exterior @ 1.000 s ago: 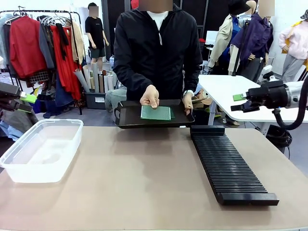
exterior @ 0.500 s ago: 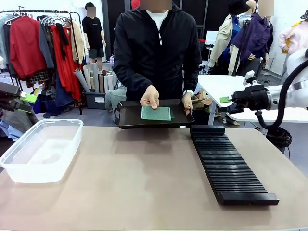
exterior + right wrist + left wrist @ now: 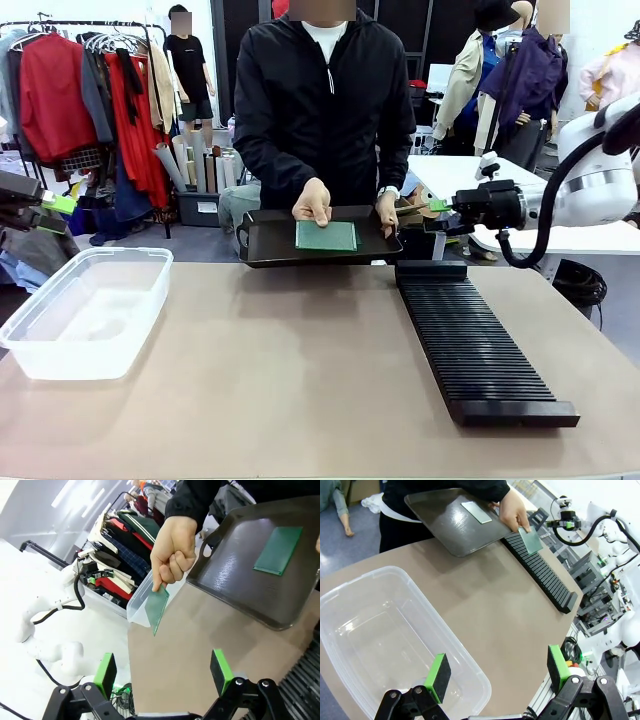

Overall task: Sort PCBs into racks and boxes based on the side picked up.
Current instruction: Pick up the Blank PCB handed by the Human.

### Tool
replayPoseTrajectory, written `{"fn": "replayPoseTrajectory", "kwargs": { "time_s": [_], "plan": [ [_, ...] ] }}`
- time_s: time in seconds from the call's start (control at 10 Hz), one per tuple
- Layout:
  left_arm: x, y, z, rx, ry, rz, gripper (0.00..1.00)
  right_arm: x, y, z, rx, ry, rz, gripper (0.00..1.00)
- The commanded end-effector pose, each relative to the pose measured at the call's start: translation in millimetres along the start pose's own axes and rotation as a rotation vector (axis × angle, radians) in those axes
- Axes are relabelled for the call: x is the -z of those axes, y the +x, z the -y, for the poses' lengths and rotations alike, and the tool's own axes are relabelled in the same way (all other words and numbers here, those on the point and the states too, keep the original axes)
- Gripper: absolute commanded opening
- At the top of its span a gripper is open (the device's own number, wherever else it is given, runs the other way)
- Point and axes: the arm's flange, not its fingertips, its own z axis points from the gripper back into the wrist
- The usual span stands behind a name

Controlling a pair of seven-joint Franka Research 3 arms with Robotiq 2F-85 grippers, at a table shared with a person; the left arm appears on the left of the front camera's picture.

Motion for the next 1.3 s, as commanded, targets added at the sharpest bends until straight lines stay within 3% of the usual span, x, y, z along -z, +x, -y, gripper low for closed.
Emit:
{"fn": "replayPoseTrajectory", "kwargs": {
  "time_s": [0.0,0.6,1.2],
  "plan": [
    [-1.1,-0.1,1.0,0.002,0.000,0.002,1.00,17.4,13.3,12.9,-0.031,0.013,0.012,1.00],
    [-1.1,-0.1,1.0,0.002,0.000,0.002,1.00,68.4,20.3,32.5,-0.033,0.123,-0.008,1.00],
    [-1.1,-0.1,1.0,0.002,0.000,0.002,1.00,116.3,24.0,47.2,-0.006,0.156,-0.025,1.00]
  ]
}}
